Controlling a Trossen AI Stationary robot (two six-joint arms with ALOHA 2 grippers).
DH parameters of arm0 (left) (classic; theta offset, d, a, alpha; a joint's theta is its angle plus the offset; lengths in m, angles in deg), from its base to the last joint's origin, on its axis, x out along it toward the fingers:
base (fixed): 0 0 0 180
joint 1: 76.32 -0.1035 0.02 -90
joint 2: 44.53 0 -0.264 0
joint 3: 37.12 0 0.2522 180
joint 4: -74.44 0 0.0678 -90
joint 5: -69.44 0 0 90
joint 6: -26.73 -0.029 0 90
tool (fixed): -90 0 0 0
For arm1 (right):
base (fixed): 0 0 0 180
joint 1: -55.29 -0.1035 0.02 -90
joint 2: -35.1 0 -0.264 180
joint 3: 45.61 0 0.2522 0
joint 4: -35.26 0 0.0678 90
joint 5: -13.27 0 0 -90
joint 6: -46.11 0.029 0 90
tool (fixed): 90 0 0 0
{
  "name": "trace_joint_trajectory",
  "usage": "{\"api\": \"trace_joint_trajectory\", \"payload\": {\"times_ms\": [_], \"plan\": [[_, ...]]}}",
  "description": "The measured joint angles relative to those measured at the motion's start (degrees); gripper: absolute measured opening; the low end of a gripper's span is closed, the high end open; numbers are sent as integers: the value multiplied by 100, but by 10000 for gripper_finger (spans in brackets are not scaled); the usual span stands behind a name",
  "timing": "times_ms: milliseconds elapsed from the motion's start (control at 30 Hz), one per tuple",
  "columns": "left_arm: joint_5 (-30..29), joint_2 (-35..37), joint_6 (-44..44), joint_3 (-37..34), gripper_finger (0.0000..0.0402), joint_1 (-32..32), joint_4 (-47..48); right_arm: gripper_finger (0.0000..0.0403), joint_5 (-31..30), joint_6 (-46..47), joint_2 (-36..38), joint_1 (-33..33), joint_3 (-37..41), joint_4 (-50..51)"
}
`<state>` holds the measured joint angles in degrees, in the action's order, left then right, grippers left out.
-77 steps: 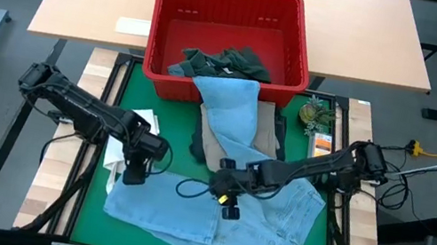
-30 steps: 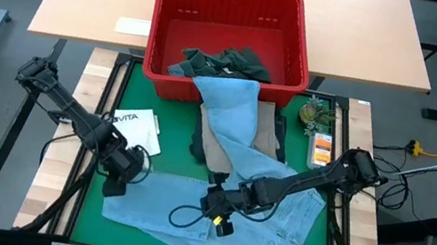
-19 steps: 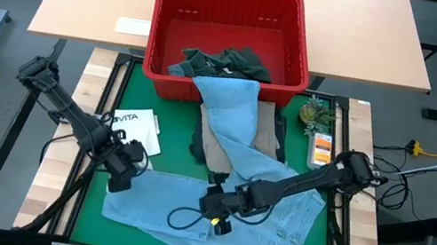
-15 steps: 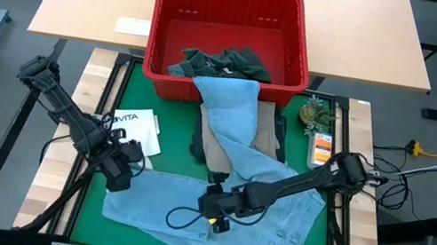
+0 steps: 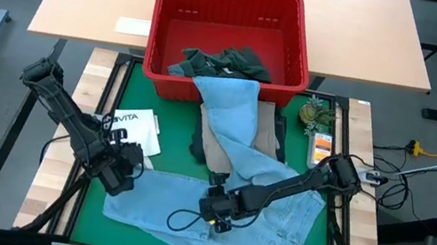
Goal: Fold laundry
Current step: Remove the blue pants from the laundry bin
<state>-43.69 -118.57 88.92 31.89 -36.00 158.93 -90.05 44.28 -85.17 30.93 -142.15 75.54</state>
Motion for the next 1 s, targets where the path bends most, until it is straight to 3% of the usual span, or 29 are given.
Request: {"api": "trace_joint_trajectory", "payload": {"times_ms": [433, 700, 1000], "plan": [[141, 35, 793, -136, 147, 554, -7, 156, 75, 2, 0, 0, 0, 16], [34, 11, 1508, -1271, 147, 538, -443, 156, 151, 2, 0, -4, 0, 18], [173, 14, 1547, -2353, 147, 554, -1703, 156, 243, 46, 0, -4, -2, 35]]}}
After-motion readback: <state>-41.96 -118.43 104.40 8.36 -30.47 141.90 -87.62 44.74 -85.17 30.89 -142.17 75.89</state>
